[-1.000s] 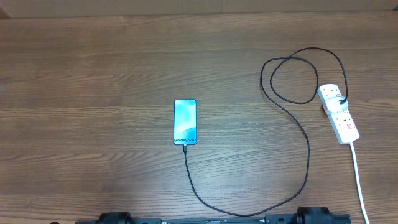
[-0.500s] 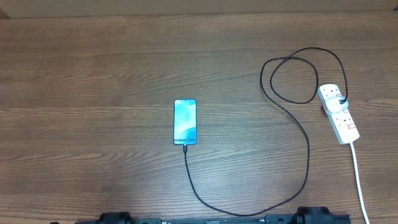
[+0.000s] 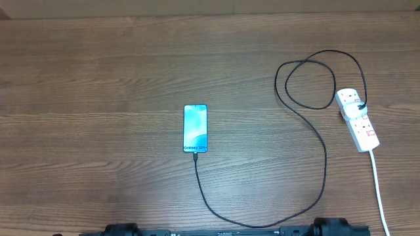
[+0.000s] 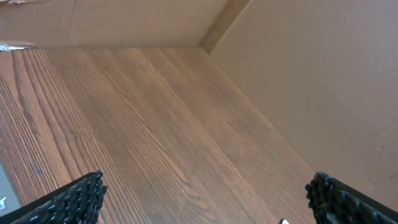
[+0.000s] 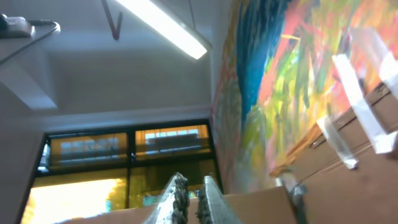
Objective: Plug charger to phone and switch on socket
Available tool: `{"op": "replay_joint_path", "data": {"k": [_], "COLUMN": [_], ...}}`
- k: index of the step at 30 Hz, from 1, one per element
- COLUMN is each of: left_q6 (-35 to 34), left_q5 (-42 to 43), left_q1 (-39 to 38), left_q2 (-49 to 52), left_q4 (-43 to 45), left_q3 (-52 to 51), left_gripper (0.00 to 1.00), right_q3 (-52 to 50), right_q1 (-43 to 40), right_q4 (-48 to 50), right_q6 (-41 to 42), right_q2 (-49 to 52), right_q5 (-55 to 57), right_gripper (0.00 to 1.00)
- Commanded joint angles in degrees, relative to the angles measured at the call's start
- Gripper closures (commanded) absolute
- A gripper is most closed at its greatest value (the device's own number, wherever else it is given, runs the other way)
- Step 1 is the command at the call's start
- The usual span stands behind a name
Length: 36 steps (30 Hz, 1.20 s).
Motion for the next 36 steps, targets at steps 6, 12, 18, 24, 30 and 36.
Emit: {"op": "replay_joint_path", "data": {"k": [6, 12, 18, 24, 30, 36], "left_q6": [0.9, 0.9, 0.9, 0.9, 0.9, 0.9], "left_q5": [0.2, 0.2, 0.2, 0.2, 0.2, 0.2], "left_q1": [0.5, 0.4, 0.5, 0.4, 0.5, 0.4], "left_q2": [-0.8, -0.8, -0.8, -0.8, -0.8, -0.8], "left_q4": [-0.1, -0.1, -0.1, -0.1, -0.1, -0.1], "left_q3": [0.0, 0.0, 0.0, 0.0, 0.0, 0.0], "left_gripper": [0.0, 0.0, 0.01, 0.0, 0.0, 0.0], "right_q3": [-4.8, -14.6, -28.7, -43.3, -55.7, -63.3], "right_q1": [-0.3, -0.3, -0.3, -0.3, -0.3, -0.3], "right_q4": [4.1, 4.1, 3.4, 3.7, 7.5, 9.8], "right_q6": [13.0, 15.5, 15.5, 15.5, 15.5, 20.6], "right_q2": [-0.1, -0.1, -0.1, -0.1, -0.1, -0.1], "right_q5": [0.9, 0.9, 0.9, 0.9, 0.9, 1.0], "right_gripper": [0.0, 0.0, 0.0, 0.0, 0.0, 0.0]}}
